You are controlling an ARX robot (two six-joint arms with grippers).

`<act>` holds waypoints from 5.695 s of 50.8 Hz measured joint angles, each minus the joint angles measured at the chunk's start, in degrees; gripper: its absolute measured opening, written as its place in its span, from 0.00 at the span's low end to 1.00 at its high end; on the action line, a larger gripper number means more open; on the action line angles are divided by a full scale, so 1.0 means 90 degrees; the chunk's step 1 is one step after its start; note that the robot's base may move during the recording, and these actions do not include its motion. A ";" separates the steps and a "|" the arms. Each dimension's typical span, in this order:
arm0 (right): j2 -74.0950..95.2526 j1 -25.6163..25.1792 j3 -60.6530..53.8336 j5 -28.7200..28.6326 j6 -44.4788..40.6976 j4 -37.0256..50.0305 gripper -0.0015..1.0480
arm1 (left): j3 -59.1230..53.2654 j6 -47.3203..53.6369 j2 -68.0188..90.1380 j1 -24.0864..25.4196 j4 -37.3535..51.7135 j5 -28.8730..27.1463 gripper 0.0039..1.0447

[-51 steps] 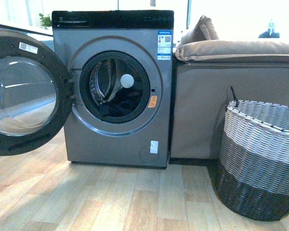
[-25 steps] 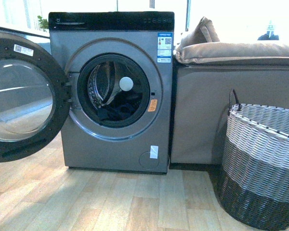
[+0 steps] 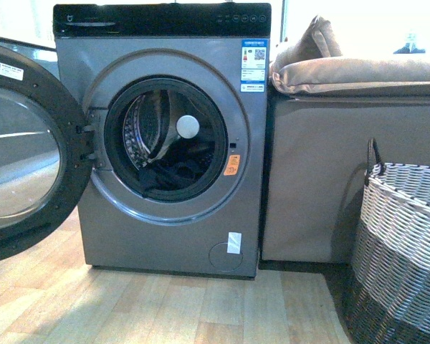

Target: Collect clothes from washing machine

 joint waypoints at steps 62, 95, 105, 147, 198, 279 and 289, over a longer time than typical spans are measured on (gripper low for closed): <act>0.0000 0.0000 0.0000 -0.0002 -0.0002 0.0000 0.93 | 0.0000 0.0000 0.0002 0.0000 0.0000 0.0002 0.94; 0.0002 0.0000 0.0000 -0.0012 -0.0002 0.0000 0.93 | 0.2477 -0.1336 0.6788 -0.0308 0.3349 0.1372 0.94; 0.0000 0.0000 0.0000 -0.0012 -0.0002 0.0000 0.93 | 0.4034 -0.1018 0.9457 -0.0665 0.3507 0.0957 0.94; 0.0000 0.0000 0.0002 -0.0012 -0.0002 0.0000 0.93 | 0.8740 -0.0355 1.3945 -0.0619 0.2115 -0.0340 0.94; 0.0002 0.0000 0.0000 -0.0012 -0.0002 0.0000 0.93 | 1.0193 -0.0359 1.5028 -0.0811 0.0476 -0.0624 0.94; 0.0000 0.0000 0.0002 -0.0012 0.0000 0.0000 0.93 | 0.9471 0.0311 1.5008 -0.0760 0.1166 -0.0889 0.16; 0.0000 0.0000 0.0002 -0.0012 -0.0002 0.0000 0.93 | 0.8058 0.0418 1.3874 -0.0697 0.2256 0.0114 0.12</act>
